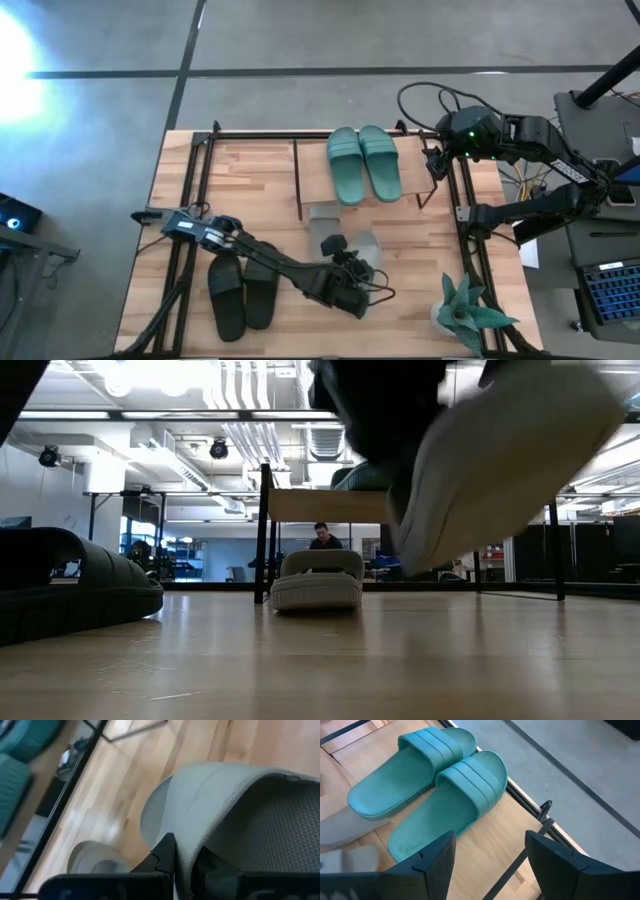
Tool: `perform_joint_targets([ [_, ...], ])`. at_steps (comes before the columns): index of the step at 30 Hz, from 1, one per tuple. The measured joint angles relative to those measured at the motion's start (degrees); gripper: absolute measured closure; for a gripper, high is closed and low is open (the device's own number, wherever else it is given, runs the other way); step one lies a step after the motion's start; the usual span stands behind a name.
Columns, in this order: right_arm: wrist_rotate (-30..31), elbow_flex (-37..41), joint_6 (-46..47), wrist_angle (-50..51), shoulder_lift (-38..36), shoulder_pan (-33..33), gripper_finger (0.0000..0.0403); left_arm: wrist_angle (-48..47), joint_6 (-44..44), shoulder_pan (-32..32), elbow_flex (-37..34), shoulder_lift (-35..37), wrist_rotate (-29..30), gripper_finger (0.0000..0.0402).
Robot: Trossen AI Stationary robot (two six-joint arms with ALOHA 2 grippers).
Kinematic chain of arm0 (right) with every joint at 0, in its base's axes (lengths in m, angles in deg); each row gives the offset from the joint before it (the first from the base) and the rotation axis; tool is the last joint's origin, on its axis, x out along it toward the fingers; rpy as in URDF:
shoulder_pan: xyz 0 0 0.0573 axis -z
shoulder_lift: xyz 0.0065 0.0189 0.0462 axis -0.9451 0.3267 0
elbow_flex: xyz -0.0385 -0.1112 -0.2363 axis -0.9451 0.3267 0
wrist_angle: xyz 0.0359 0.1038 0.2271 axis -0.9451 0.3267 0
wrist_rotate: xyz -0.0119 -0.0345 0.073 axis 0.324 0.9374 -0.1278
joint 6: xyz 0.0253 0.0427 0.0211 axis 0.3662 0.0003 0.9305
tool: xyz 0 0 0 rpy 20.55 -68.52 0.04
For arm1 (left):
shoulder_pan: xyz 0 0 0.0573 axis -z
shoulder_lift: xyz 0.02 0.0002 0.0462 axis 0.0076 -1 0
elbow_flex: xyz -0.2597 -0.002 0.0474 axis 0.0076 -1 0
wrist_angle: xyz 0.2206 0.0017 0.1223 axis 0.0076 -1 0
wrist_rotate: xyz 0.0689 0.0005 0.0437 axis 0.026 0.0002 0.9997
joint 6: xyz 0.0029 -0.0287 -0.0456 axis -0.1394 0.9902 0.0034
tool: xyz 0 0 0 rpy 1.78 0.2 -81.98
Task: Pick and place slides into the shelf
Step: Put the gray slide under the shelf
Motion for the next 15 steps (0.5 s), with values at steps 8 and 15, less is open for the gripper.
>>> perform_joint_targets([
  [8,0.00,0.00,-0.15,1.75,0.00,0.02,0.0172,-4.22,0.36,-2.82,-0.07,-2.48,6.12,0.0392],
  [15,0.00,0.00,0.13,3.46,0.00,0.00,0.0172,-4.25,0.46,-6.79,-1.62,-2.72,4.99,0.0368],
])
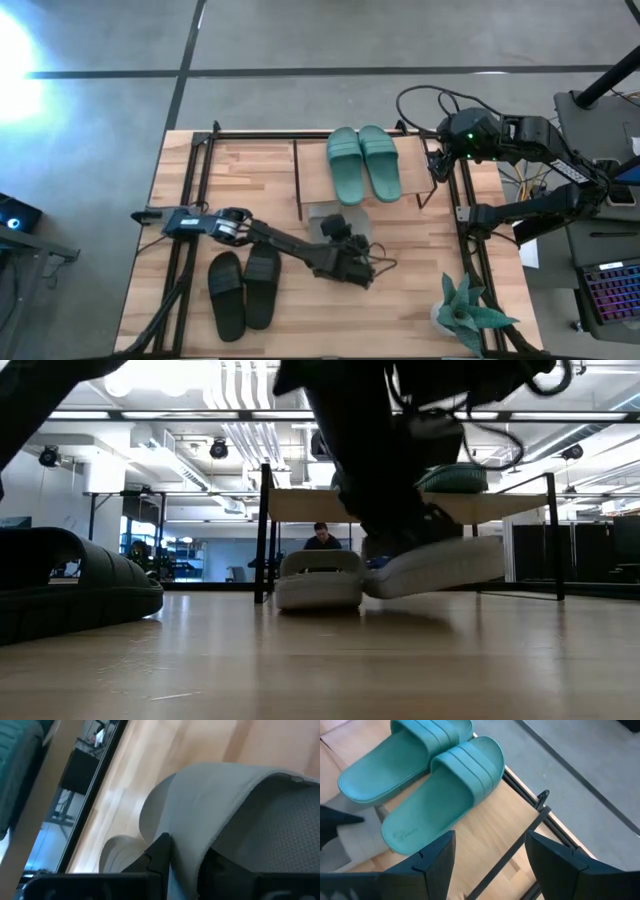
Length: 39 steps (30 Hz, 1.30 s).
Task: Pick and place slides into the shelf
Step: Put the gray slide under the shelf
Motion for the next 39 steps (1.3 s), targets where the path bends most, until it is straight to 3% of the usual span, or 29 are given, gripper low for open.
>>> perform_joint_targets([
  [8,-0.02,0.00,0.22,0.65,0.00,0.00,0.0172,-1.34,0.09,-1.99,-0.74,0.07,-1.25,0.0346],
  [16,-0.02,0.00,-0.06,0.65,0.00,0.00,0.0172,-1.41,5.81,-1.77,-0.45,0.24,-5.44,0.0243],
  [22,-0.02,0.00,-0.10,0.65,0.00,0.01,0.0172,-1.40,2.78,0.58,0.96,1.51,-6.21,0.0179],
  [32,-0.62,-0.01,0.15,1.33,0.00,0.02,0.0172,-1.81,2.97,5.41,1.41,8.22,-4.60,0.0169],
  [39,-14.25,0.57,5.30,9.39,-1.04,-2.23,0.0188,-1.58,7.01,7.68,1.30,14.56,-0.83,0.0174],
])
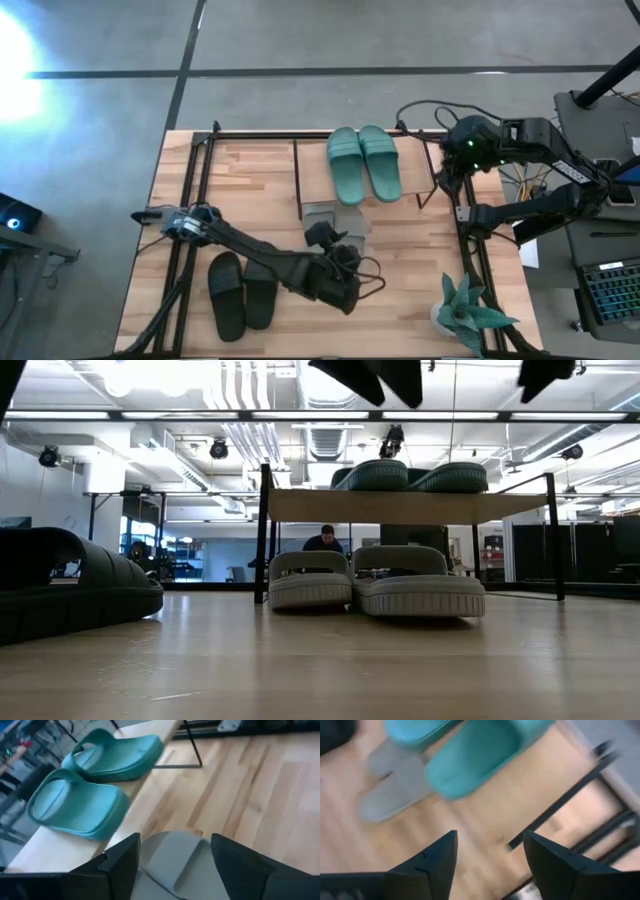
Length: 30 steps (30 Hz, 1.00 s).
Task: Pick and place slides into the shelf
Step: Put the gray slide under the shelf
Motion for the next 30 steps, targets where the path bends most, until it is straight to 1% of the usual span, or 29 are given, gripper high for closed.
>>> perform_joint_targets([
  [2,-2.28,0.85,2.91,0.25,-1.06,-2.61,0.0205,-0.97,1.78,-0.15,-0.17,1.41,-0.44,0.0189],
  [4,-4.76,2.09,6.16,0.24,-2.00,-5.39,0.0229,-2.42,3.85,-0.11,-0.17,3.16,-1.12,0.0216],
  [6,-6.37,3.83,9.51,0.03,-2.76,-8.42,0.0261,-5.27,6.46,0.25,-0.16,5.00,-1.38,0.0252],
  [9,-7.09,7.32,14.88,-1.99,-3.31,-14.52,0.0314,-10.13,9.30,0.41,-0.63,7.25,-2.34,0.0318],
  [11,-7.20,10.47,17.76,-5.12,-3.47,-18.56,0.0348,-12.46,10.65,0.32,-1.32,8.57,-3.10,0.0364],
  [12,-7.27,12.24,18.78,-7.55,-3.43,-20.43,0.0364,-13.74,11.31,0.37,-1.73,9.23,-3.73,0.0382],
  [13,-7.35,14.12,19.92,-10.41,-3.36,-22.23,0.0378,-14.66,12.04,0.39,-2.22,10.05,-4.47,0.0391],
  [14,-7.45,16.04,21.05,-13.19,-3.32,-24.06,0.0386,-15.34,12.85,0.58,-2.64,11.16,-4.95,0.0393],
  [17,-7.86,21.73,23.37,-21.35,-2.58,-28.57,0.0390,-18.38,16.37,1.59,-3.82,13.67,-5.64,0.0396],
  [21,-10.04,28.80,27.23,-31.04,-1.50,-32.66,0.0390,-26.34,23.02,2.79,-4.23,15.29,-5.92,0.0400],
  [24,-10.08,33.28,31.25,-38.01,-0.25,-35.40,0.0390,-32.14,28.18,3.68,-4.87,16.21,-5.73,0.0401],
  [26,-10.10,35.79,33.79,-44.43,0.93,-37.06,0.0390,-35.60,30.53,4.35,-5.84,16.48,-5.87,0.0401],
  [30,-10.05,40.48,37.83,-58.61,4.75,-39.12,0.0390,-36.74,31.91,5.24,-9.26,17.46,-6.86,0.0401],
])
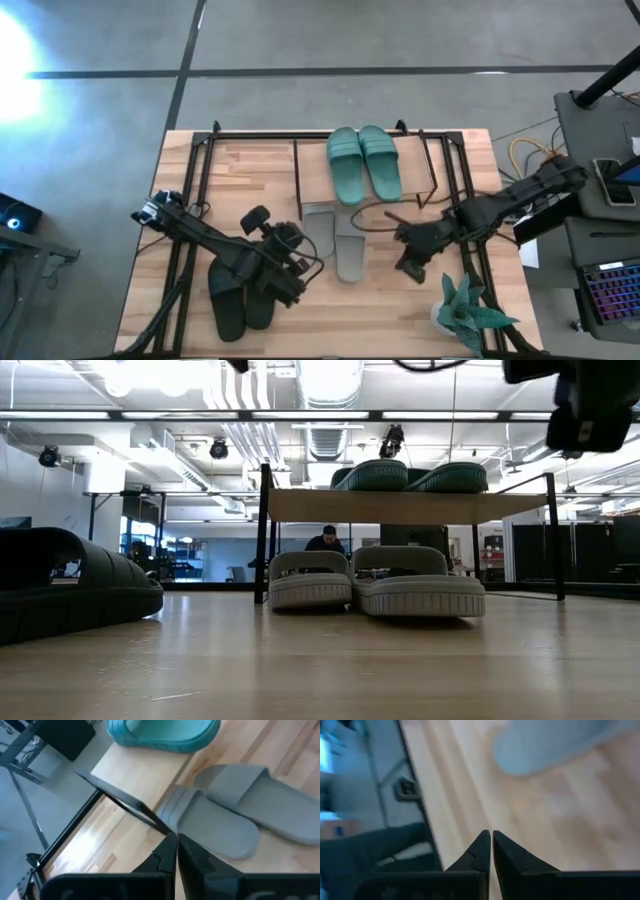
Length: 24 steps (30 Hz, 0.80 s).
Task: Pick and place slides into the shelf
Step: Put the gray slide under the shelf
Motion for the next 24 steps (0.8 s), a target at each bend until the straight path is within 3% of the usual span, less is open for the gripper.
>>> perform_joint_targets([
  [4,0.03,2.68,1.88,-13.52,6.71,-0.05,0.0390,0.04,0.09,0.34,-5.47,1.85,-1.20,0.0401],
  [10,-0.15,0.57,3.00,-23.16,19.21,-0.09,0.0390,8.31,0.07,2.25,-18.24,8.01,-2.75,0.0401],
  [18,1.11,-6.69,10.02,-24.27,29.80,-2.17,0.0390,31.02,0.04,3.95,-39.39,21.01,-2.70,0.0402],
  [24,9.80,-9.87,21.93,-23.20,33.23,-4.61,0.0390,34.62,0.00,3.95,-48.14,25.90,-1.49,0.0402],
])
